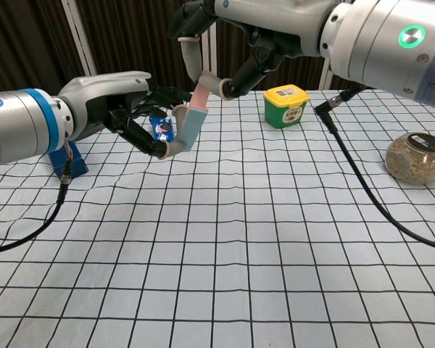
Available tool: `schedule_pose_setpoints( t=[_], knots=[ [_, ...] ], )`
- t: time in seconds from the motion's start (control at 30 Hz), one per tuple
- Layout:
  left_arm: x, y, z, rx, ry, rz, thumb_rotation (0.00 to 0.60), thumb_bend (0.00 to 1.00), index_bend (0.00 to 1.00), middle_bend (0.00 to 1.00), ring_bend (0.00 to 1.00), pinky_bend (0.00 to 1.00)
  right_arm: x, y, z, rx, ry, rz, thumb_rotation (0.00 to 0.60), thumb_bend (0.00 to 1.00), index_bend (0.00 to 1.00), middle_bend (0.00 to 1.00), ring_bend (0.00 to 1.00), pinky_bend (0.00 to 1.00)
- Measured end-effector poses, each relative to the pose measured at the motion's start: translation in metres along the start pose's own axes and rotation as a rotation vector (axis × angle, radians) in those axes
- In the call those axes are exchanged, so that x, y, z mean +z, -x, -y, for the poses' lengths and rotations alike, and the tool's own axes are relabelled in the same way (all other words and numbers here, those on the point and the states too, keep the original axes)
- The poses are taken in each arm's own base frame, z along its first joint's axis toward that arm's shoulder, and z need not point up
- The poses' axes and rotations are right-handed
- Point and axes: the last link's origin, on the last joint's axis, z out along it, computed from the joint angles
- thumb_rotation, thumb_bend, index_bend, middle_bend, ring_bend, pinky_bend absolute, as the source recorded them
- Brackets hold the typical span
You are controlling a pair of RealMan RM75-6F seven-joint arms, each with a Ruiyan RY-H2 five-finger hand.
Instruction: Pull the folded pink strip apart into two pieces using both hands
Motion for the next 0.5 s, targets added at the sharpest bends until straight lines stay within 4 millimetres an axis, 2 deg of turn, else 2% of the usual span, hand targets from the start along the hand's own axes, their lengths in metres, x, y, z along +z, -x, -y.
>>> schedule_pose_setpoints(
  t=[0.23, 0.5],
  knots=[
    [-0.0001, -0.0005, 0.0003, -0.007, -0.004, -0.004, 0.600, 0.54, 0.75, 0.00, 0.00, 0.00, -0.0016, -0.0022, -0.0013, 0.003, 0.000, -0.003, 0.600, 0.43, 0.71, 0.16, 0.00, 0.00],
    [0.0016, -0.0047, 0.0071, -0.013, -0.024, -0.024, 0.600, 0.54, 0.77, 0.00, 0.00, 0.00, -0.0042, -0.0052, -0.0065, 0.008, 0.008, -0.010, 0.600, 0.43, 0.71, 0.16, 0.00, 0.00]
  ],
)
